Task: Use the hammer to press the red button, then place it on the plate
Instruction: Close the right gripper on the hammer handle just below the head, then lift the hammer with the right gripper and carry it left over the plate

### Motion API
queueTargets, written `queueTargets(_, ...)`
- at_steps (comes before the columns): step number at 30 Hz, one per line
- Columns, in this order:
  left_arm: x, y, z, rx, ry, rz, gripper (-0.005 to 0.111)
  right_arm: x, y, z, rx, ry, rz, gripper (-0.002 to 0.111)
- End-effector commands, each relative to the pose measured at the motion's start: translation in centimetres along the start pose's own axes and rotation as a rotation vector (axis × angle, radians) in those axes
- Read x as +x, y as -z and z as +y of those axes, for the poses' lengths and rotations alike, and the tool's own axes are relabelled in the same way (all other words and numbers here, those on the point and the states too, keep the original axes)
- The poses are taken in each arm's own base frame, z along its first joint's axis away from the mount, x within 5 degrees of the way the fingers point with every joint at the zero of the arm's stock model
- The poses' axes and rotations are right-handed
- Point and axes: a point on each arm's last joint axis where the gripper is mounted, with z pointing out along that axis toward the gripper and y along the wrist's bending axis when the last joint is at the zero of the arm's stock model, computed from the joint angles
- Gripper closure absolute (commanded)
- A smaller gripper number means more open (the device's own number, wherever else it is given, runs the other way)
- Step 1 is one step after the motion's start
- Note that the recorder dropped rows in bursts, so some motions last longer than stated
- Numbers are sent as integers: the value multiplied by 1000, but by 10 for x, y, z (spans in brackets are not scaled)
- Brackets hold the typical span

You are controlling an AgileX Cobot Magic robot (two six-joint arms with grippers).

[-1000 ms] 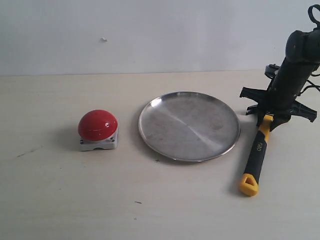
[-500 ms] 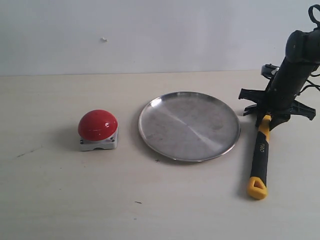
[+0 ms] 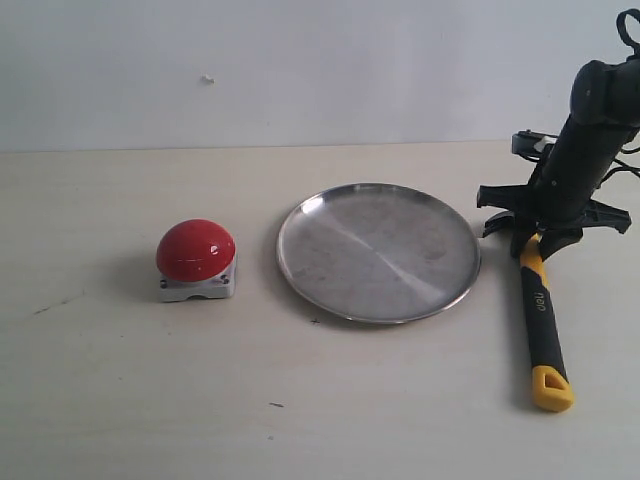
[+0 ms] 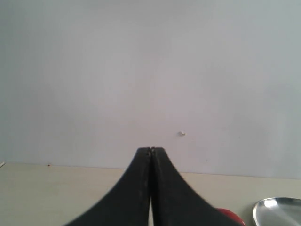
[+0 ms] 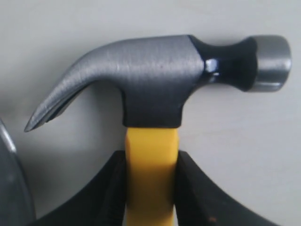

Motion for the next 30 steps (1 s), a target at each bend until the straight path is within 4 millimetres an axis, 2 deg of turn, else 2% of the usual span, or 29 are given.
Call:
queueTargets(1, 0, 1, 0, 6, -3, -4, 107, -1, 0, -2, 14, 31, -1, 108)
queueTargets(12, 0, 1, 0, 6, -3, -4, 107, 0, 0, -2, 16, 109, 12, 108)
queueTargets(15, 0, 1, 0, 6, -3, -4, 107, 0, 7, -1, 5, 125, 5, 108)
queueTargets(27, 0, 1, 0, 6, -3, -4, 107, 7, 63, -4, -3, 204, -8, 108)
queueTargets(30, 0, 1, 0, 6, -3, -4, 107, 10, 75, 2, -62, 216, -23, 108)
